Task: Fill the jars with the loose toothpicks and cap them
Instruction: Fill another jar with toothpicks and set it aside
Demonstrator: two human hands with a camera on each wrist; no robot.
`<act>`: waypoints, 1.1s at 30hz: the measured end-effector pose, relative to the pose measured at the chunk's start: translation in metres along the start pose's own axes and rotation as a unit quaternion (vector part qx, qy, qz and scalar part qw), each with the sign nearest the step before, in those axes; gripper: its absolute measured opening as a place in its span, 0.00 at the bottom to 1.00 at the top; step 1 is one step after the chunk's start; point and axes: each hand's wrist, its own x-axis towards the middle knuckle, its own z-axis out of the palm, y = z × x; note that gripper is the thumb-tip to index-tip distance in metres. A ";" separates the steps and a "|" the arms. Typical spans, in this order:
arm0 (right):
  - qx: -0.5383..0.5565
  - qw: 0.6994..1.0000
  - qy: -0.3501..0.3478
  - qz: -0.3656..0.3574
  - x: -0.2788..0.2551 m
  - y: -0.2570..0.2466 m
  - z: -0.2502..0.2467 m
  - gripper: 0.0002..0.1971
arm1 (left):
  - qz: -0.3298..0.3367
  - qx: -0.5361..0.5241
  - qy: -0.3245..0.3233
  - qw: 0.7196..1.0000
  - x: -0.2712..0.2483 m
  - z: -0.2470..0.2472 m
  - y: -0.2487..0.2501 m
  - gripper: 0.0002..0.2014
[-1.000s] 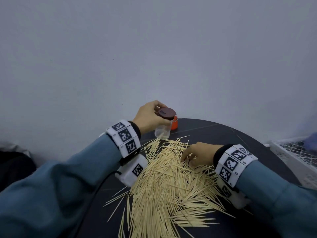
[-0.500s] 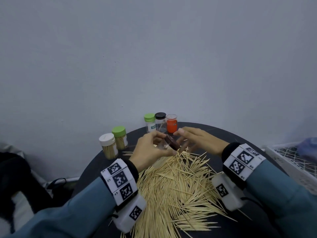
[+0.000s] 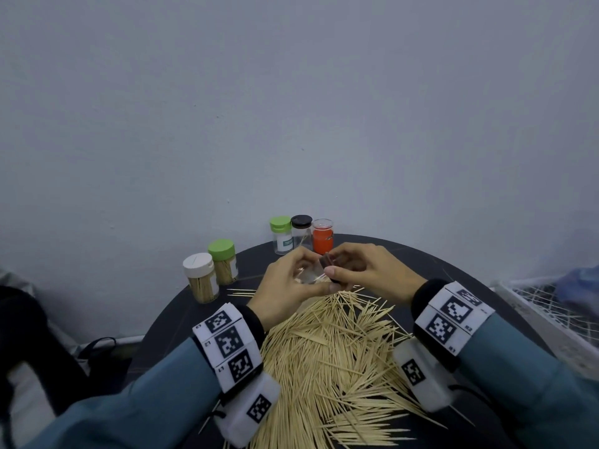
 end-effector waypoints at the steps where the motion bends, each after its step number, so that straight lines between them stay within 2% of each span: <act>1: 0.004 1.000 -0.003 -0.001 0.000 0.000 -0.001 0.18 | -0.003 -0.007 -0.007 1.000 0.000 0.000 0.000 0.18; 6: -0.013 1.000 -0.028 -0.005 -0.005 -0.001 -0.007 0.18 | -0.007 -0.007 -0.032 0.999 0.000 0.001 -0.002 0.19; 10: -0.016 0.999 -0.043 -0.006 -0.013 -0.008 -0.014 0.24 | -0.003 -0.013 -0.052 0.999 -0.001 0.003 0.002 0.21; 15: -0.022 0.998 -0.052 0.013 -0.022 -0.017 -0.023 0.17 | 0.005 -0.044 -0.087 0.995 -0.004 0.006 0.011 0.25; 22: -0.041 0.998 -0.038 0.041 -0.031 -0.027 -0.034 0.16 | -0.004 -0.082 -0.134 0.988 -0.010 0.009 0.019 0.32; 26: -0.014 0.997 -0.062 0.050 -0.037 -0.037 -0.042 0.16 | -0.016 -0.099 -0.169 0.981 -0.014 0.005 0.024 0.29; 30: -0.056 0.995 -0.061 0.060 -0.044 -0.039 -0.046 0.23 | -0.019 -0.111 -0.155 0.981 -0.016 0.006 0.028 0.26; 33: -0.146 0.979 -0.066 0.129 -0.052 -0.029 -0.054 0.22 | -0.021 -0.113 -0.126 0.985 -0.015 0.002 0.028 0.24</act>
